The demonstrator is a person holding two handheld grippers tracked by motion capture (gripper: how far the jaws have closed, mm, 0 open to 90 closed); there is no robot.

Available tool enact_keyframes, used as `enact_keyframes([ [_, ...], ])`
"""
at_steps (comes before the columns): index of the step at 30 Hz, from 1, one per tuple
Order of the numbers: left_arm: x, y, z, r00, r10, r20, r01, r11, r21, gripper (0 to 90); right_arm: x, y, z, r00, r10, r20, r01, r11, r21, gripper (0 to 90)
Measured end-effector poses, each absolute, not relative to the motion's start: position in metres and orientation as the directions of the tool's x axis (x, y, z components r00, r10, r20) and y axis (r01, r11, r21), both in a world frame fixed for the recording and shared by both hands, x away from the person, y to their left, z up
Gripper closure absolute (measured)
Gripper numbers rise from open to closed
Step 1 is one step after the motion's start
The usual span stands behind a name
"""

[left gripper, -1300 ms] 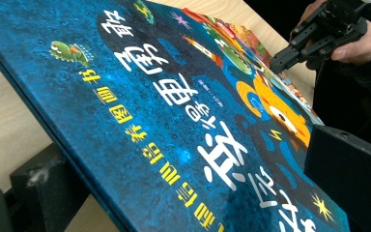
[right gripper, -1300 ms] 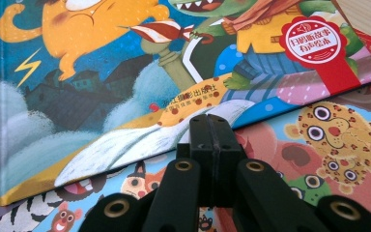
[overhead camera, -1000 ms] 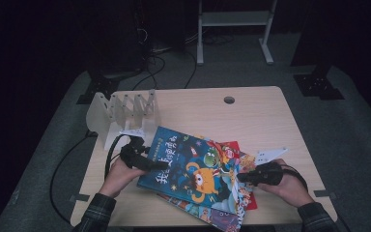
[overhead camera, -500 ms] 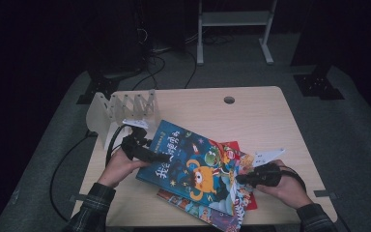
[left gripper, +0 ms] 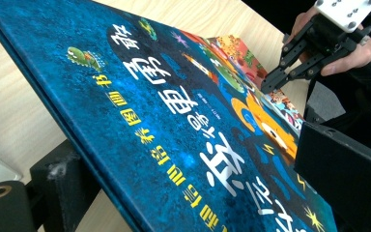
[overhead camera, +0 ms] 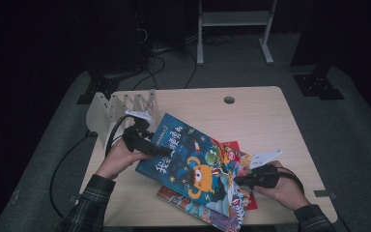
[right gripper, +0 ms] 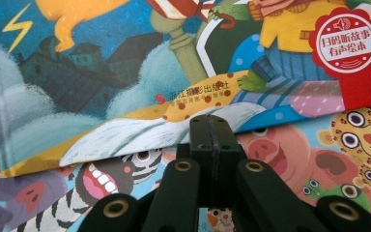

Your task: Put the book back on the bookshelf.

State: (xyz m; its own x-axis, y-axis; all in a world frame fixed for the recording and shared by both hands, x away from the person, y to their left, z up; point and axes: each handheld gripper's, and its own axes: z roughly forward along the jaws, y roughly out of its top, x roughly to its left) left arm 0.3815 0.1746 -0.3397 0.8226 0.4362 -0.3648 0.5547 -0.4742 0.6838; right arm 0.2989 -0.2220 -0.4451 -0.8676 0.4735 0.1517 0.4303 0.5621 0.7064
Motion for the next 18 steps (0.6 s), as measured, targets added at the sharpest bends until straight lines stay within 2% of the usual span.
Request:
enact_keyframes([
  [18, 0.391, 0.165, -0.304, 0.847, 0.422, -0.324, 0.520, -0.525, 0.674, 13.5, 0.294, -0.207, -0.444, -0.862, 0.484, 0.149, 0.435, 0.558, 0.707, 89.6],
])
